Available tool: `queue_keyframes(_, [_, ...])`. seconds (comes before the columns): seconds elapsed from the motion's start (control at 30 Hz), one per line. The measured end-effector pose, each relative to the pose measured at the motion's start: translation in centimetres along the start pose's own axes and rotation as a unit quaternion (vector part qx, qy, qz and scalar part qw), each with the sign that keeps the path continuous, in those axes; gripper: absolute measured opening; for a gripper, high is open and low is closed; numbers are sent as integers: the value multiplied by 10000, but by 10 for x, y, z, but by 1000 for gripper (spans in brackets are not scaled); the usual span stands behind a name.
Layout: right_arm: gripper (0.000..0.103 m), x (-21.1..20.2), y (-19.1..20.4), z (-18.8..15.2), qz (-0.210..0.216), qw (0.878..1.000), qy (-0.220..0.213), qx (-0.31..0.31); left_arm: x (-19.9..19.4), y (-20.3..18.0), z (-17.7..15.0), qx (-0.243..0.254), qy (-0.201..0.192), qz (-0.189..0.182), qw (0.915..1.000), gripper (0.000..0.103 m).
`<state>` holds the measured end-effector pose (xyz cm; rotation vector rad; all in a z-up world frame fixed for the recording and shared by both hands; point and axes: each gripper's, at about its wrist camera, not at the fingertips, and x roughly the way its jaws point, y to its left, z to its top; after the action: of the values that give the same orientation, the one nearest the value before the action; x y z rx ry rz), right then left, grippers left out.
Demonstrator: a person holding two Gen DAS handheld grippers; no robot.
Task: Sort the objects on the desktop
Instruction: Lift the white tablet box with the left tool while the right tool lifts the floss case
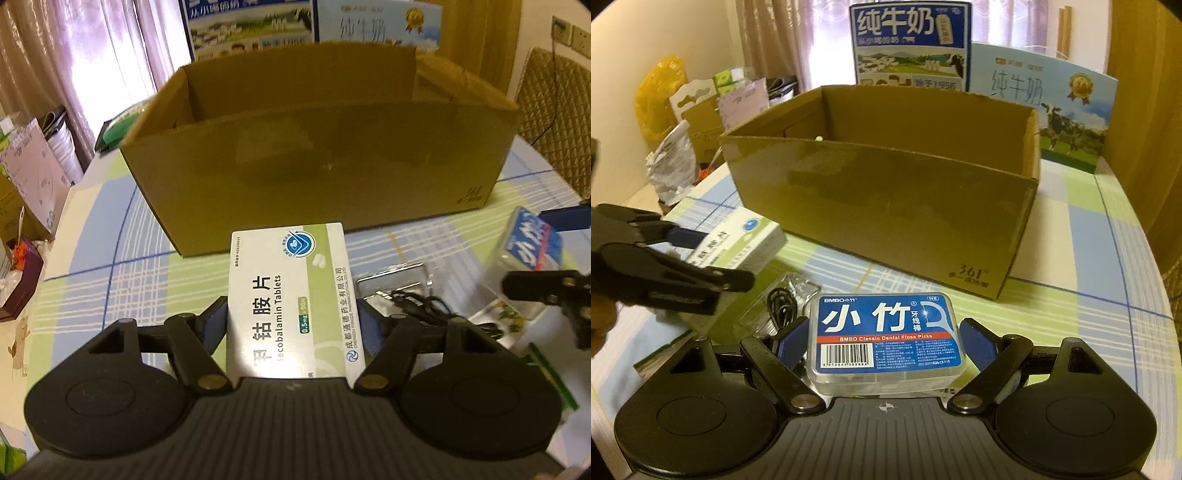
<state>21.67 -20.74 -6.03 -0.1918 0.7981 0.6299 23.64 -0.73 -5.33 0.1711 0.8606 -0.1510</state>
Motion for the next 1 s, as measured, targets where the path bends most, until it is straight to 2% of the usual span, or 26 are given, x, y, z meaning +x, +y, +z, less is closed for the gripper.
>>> queue_keyframes(0.43, [84,-19,7,19,-202,9978,-556,284,-46,0,11,0,-493,-50,9988,67])
queue_keyframes(0.57, [84,-34,8,31,-418,9941,-942,352,-60,5,22,10,-716,-23,9974,67])
queue_keyframes(0.77, [84,-61,8,58,-739,9798,-1814,408,-71,10,52,25,-1040,-4,9946,67])
queue_keyframes(0.93, [84,-49,-8,93,-891,9733,-1947,823,-65,20,88,11,-1246,21,9922,67])
queue_keyframes(1.0, [84,-43,-13,106,-910,9721,-1952,929,-60,25,102,-61,-1293,-73,9916,67])
